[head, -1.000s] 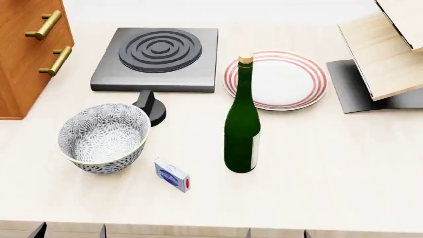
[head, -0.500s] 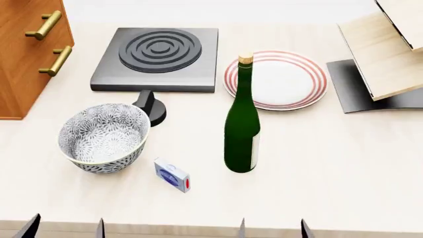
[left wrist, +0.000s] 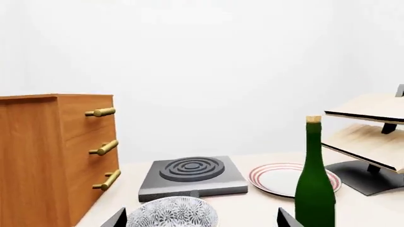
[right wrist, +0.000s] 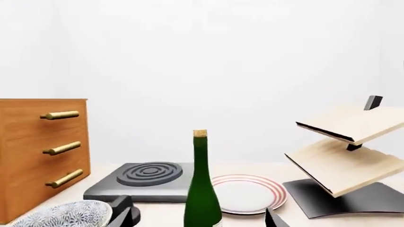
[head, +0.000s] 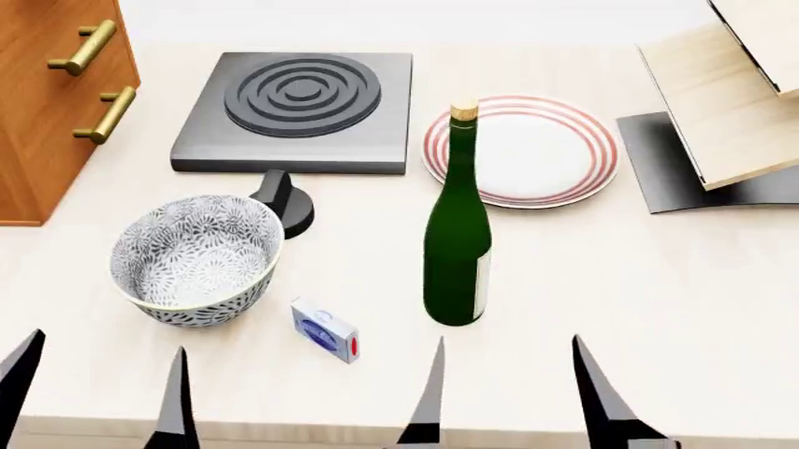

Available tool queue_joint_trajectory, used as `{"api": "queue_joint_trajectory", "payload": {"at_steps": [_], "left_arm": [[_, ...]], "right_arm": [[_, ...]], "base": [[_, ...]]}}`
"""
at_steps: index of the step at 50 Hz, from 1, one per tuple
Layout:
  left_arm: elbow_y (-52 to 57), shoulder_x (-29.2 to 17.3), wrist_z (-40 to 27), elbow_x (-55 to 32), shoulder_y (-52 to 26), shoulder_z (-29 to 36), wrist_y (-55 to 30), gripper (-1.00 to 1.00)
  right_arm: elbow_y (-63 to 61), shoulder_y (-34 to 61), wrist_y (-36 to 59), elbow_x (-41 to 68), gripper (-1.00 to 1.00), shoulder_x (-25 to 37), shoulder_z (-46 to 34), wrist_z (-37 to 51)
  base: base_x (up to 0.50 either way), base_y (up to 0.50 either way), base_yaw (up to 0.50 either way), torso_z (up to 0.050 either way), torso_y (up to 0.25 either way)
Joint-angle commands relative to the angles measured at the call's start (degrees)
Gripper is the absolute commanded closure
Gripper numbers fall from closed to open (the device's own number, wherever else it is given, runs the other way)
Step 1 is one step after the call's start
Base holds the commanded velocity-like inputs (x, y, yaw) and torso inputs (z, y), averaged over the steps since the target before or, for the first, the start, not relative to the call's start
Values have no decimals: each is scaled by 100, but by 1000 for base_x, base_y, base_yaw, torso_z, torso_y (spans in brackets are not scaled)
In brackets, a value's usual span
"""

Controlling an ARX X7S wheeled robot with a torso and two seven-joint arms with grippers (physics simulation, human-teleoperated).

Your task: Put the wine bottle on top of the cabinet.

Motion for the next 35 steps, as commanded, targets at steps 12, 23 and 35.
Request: {"api": "queue_joint_trajectory", "payload": {"at_steps": [12,23,35], "left_arm": [[1496,-124,-201,44,-146,190,-899,-100],[1713,-164,-259,5,-232,249,-1077,-100],[1764,-236,-357,-50,-288,300,-1152,-100]], "right_arm": [[-1801,243,1117,382,-100,198,56,307],[-1731,317,1115,377,-100,254,13,408],[-1790,329,1034,403,-100,337,-70,424]], "base": [[0,0,0,0,0],[0,0,0,0,0],[247,0,0,0,0]]}}
